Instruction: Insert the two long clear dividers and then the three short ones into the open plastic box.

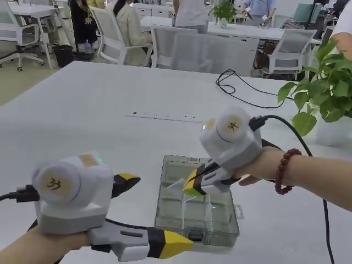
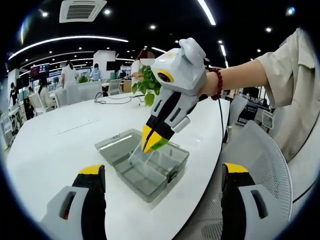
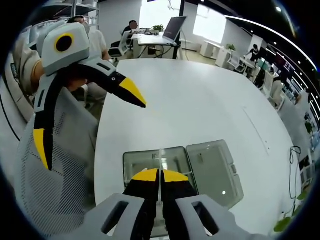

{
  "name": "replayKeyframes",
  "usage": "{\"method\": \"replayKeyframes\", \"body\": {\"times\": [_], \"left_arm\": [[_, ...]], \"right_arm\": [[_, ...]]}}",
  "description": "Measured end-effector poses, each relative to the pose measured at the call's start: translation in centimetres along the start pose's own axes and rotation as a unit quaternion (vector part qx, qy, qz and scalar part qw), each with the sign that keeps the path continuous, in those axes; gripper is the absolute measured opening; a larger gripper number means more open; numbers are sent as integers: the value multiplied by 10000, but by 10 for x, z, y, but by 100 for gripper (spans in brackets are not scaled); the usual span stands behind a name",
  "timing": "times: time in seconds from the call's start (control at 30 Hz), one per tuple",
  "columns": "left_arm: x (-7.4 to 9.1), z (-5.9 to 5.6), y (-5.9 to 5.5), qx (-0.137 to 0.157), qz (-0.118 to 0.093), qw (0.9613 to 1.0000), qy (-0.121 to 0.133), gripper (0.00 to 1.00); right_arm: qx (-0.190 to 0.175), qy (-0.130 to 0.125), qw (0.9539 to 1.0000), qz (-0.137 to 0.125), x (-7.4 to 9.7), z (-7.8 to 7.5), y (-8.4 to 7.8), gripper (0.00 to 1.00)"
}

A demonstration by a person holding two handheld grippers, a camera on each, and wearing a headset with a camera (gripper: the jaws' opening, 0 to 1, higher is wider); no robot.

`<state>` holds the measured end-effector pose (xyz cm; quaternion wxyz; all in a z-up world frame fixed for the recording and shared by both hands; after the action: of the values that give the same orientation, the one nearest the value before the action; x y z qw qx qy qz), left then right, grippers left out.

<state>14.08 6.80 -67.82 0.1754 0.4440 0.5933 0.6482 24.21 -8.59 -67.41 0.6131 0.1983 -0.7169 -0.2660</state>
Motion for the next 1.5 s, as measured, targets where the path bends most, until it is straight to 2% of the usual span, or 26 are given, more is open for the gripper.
{"method": "replayKeyframes", "body": {"times": [0.37,0.43,0.63,0.8,1.03,1.5], "left_arm": [[-1,6,-1,29,1,10000,14,99],[-1,6,-1,33,-6,10000,7,99],[-1,7,-1,24,0,10000,5,99],[-1,7,-1,16,5,10000,3,99],[-4,5,-2,20,1,10000,-2,98],[-5,5,-1,-11,58,10000,7,98]], "right_arm": [[-131,177,9997,40,-6,-3,2,2],[-49,153,9999,40,-8,-3,1,2],[100,197,9994,258,-12,-1,3,2],[18,165,9997,166,-9,-6,8,2],[38,202,9993,315,-6,-5,2,2],[43,263,9989,377,-3,-4,1,2]]}}
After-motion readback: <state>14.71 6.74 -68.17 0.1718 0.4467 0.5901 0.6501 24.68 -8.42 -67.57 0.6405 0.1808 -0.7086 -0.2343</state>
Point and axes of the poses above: the centre of the closed fingertips' face, and the gripper's own axes: x roughly backward along the fingers, z roughly to its left, y roughly out of its top, the point moved 10 cm from there along x, roughly backward along the fingers, and after that the axes turned 1 degree about x, right-handed, at the moved point
